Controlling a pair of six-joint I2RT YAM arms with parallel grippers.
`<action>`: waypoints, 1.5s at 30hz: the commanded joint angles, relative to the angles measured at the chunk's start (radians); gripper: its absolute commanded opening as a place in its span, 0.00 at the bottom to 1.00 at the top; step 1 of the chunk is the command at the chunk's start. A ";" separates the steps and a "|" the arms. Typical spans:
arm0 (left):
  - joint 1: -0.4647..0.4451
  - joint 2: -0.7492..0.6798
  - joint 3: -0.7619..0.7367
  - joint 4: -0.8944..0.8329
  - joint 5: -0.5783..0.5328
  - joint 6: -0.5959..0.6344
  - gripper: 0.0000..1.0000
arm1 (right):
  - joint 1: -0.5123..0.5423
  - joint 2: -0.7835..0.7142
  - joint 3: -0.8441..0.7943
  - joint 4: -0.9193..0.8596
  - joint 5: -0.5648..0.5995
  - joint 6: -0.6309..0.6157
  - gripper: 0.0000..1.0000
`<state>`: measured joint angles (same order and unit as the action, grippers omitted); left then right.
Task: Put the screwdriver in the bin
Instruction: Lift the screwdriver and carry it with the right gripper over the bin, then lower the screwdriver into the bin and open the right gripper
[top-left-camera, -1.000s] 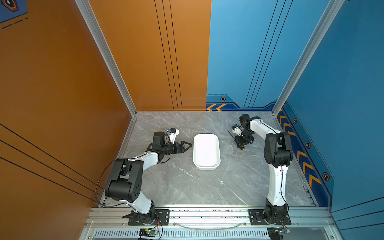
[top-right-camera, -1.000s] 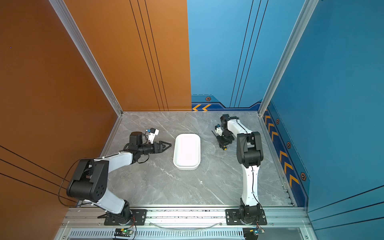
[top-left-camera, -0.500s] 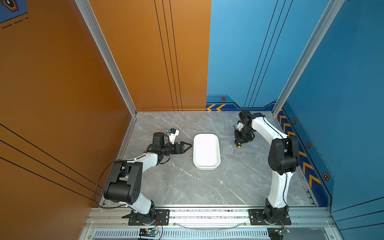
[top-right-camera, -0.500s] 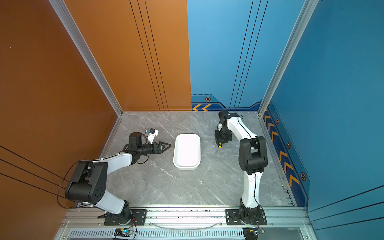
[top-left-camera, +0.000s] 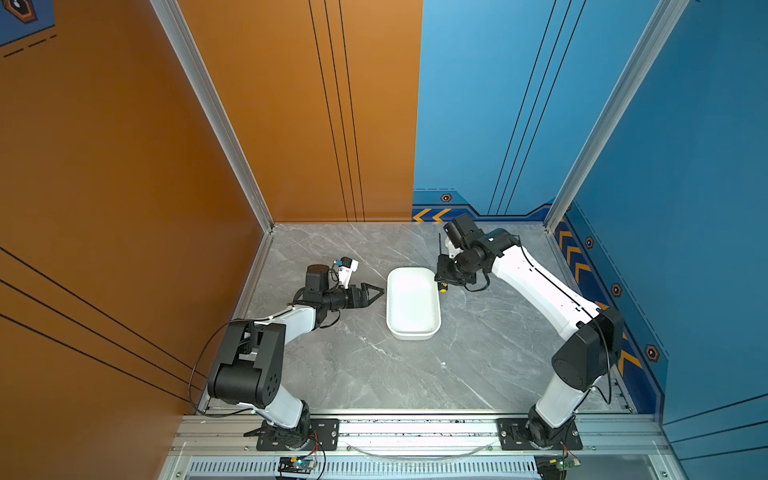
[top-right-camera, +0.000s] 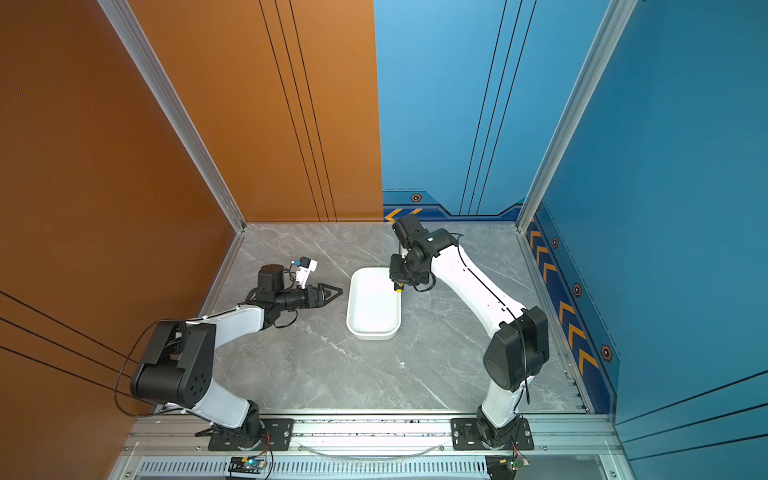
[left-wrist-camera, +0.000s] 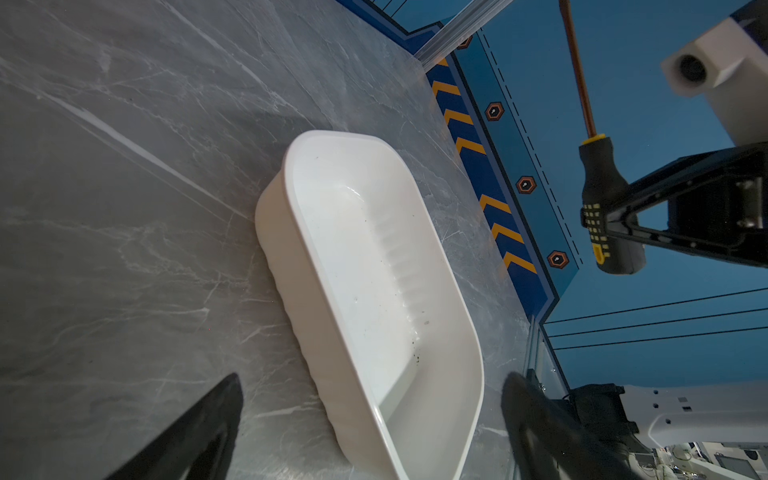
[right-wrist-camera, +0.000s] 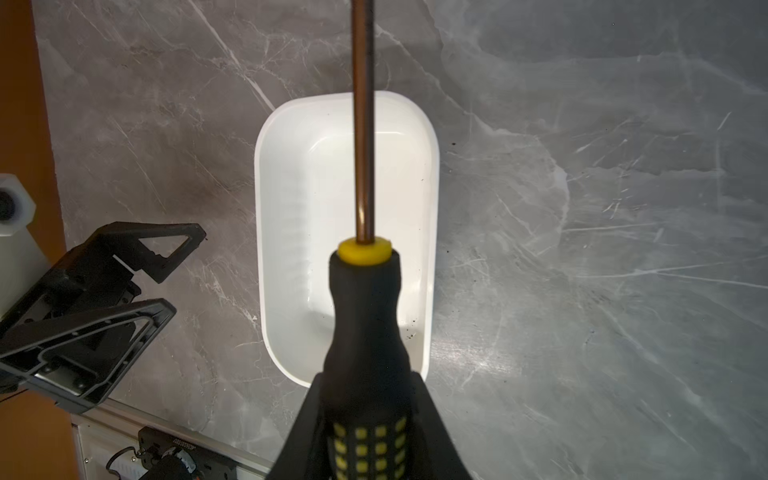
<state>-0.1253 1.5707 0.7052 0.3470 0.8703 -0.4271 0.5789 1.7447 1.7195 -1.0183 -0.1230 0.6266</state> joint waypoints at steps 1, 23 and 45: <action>0.004 0.019 0.016 0.004 0.031 0.019 0.98 | 0.052 0.013 -0.012 0.013 0.112 0.100 0.00; -0.002 0.016 -0.003 0.006 0.010 0.030 0.98 | 0.212 0.172 -0.119 0.144 0.187 0.249 0.00; -0.002 -0.004 -0.023 0.005 -0.011 0.030 0.98 | 0.224 0.307 -0.139 0.197 0.163 0.254 0.00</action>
<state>-0.1253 1.5841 0.7002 0.3470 0.8650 -0.4160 0.7986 2.0247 1.5841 -0.8326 0.0307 0.8661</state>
